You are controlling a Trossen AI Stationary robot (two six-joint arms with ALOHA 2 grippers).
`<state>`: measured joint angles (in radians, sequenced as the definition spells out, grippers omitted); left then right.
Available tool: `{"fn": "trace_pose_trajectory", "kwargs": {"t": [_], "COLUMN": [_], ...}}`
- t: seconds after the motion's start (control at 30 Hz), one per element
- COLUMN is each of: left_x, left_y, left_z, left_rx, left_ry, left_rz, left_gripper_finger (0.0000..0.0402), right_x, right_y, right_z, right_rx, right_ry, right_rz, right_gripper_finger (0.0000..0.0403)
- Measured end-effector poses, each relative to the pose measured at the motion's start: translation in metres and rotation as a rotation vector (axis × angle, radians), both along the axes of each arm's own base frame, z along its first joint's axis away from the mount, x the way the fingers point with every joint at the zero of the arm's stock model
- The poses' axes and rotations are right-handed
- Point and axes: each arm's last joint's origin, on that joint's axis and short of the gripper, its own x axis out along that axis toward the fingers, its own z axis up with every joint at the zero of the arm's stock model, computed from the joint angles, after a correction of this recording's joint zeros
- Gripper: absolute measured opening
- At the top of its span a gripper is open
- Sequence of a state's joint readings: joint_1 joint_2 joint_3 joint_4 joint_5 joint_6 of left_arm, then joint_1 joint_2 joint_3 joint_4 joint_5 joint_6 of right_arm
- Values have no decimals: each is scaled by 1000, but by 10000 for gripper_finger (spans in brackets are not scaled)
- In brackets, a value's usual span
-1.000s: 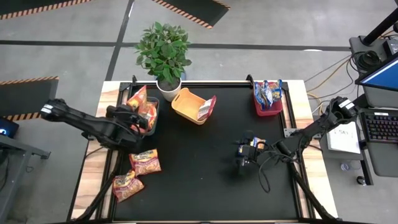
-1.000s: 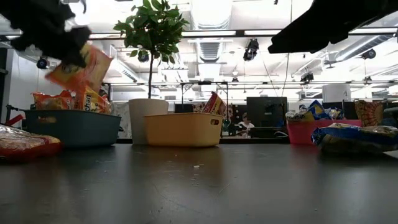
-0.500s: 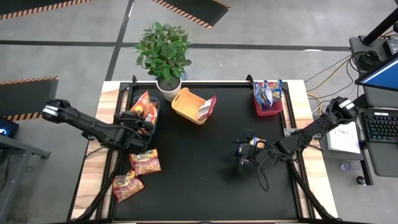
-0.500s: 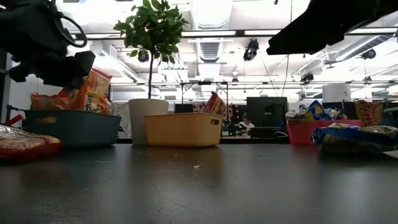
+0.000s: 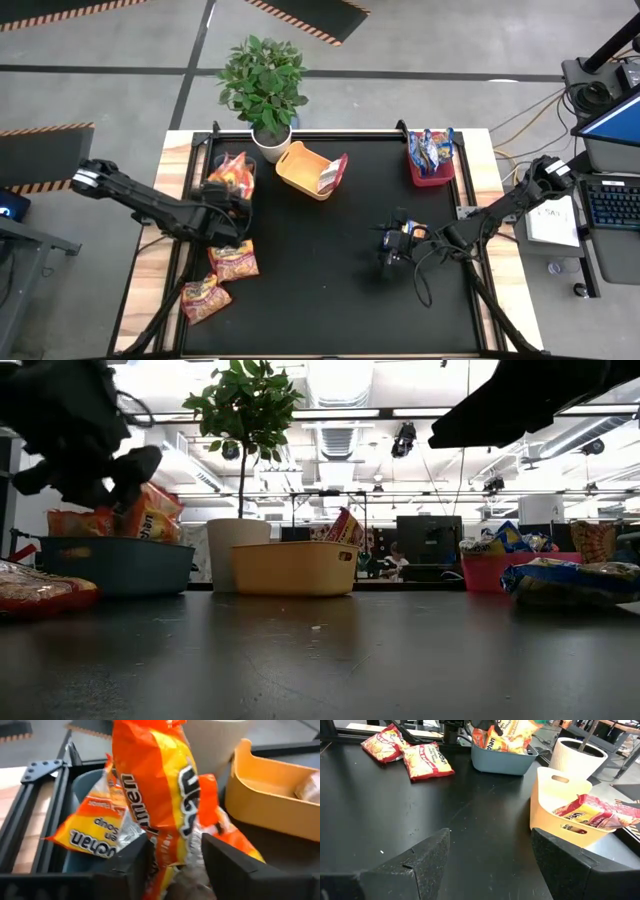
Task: Sort Maruchan noodles
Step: Put the orange noodle pack into the blue bin
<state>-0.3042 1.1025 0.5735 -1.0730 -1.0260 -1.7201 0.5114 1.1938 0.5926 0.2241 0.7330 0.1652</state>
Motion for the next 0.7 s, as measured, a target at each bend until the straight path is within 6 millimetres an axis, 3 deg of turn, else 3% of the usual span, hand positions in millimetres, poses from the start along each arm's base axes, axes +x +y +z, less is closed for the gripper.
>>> {"fn": "trace_pose_trajectory", "kwargs": {"t": [0.3,0.53,0.7], "left_x": [17,17,14], "left_y": [-8,-6,-3], "left_z": [47,83,86], "left_rx": [-78,20,118], "left_ry": [93,160,181], "left_rz": [-113,-149,-130], "left_gripper_finger": [243,242,233], "right_x": [0,0,0], "right_y": [0,0,0], "right_z": [0,0,0], "right_rx": [2,3,6], "right_ry": [0,0,0], "right_rz": [0,2,1], "right_gripper_finger": [270,270,270]}}
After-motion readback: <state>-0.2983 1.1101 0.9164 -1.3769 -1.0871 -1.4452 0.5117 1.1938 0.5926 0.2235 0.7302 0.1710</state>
